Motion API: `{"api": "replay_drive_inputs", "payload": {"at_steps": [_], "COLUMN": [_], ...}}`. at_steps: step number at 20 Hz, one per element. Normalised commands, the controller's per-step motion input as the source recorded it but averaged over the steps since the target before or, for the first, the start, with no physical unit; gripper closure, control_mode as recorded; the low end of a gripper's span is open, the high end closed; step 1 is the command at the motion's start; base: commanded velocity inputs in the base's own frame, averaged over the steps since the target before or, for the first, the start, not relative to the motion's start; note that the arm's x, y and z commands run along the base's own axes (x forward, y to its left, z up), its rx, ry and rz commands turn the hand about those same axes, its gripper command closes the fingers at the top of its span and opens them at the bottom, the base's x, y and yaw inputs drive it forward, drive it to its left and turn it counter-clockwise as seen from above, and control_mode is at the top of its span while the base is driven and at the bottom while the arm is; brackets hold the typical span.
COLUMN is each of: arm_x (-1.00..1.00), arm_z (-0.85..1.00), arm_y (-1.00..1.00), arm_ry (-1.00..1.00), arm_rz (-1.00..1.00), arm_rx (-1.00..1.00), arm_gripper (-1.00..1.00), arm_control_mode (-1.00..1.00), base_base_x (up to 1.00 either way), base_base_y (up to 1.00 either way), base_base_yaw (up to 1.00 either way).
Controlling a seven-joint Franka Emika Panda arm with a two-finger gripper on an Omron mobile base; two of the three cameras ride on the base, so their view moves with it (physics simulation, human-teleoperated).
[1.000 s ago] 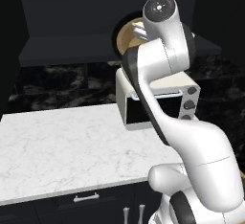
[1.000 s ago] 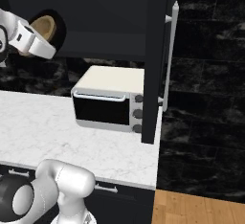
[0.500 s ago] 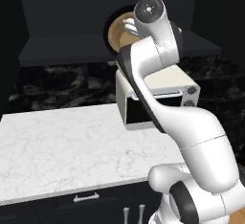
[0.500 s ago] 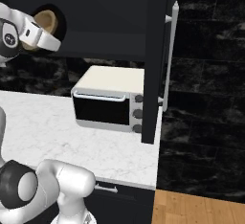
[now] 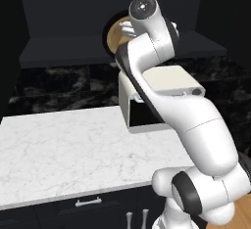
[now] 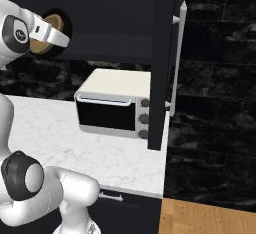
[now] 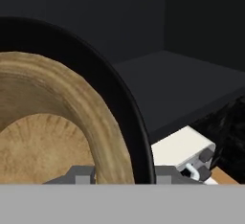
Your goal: Pick up the bowls on the counter and stack them on top of one another in the open cabinet. Place the smaller bowl on top of the larger bowl.
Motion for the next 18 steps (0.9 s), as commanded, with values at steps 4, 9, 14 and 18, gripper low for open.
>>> {"api": "replay_drive_inputs", "payload": {"at_steps": [4, 9, 14, 18], "arm_x": [0.09, 0.3, 0.53, 0.41], "arm_z": [0.01, -0.02, -0.08, -0.15], "arm_y": [0.0, 0.0, 0.0, 0.0], "arm_ry": [0.05, 0.03, 0.0, 0.0], "arm_rz": [0.0, -0.04, -0.07, -0.04], "arm_rx": [0.04, 0.04, 0.04, 0.01], "arm_gripper": [1.0, 1.0, 1.0, 1.0], "arm_control_mode": [-1.0, -1.0, -1.0, -1.0], "base_base_x": [0.0, 0.0, 0.0, 0.0], "base_base_y": [0.0, 0.0, 0.0, 0.0], "base_base_yaw": [0.0, 0.0, 0.0, 0.0]}}
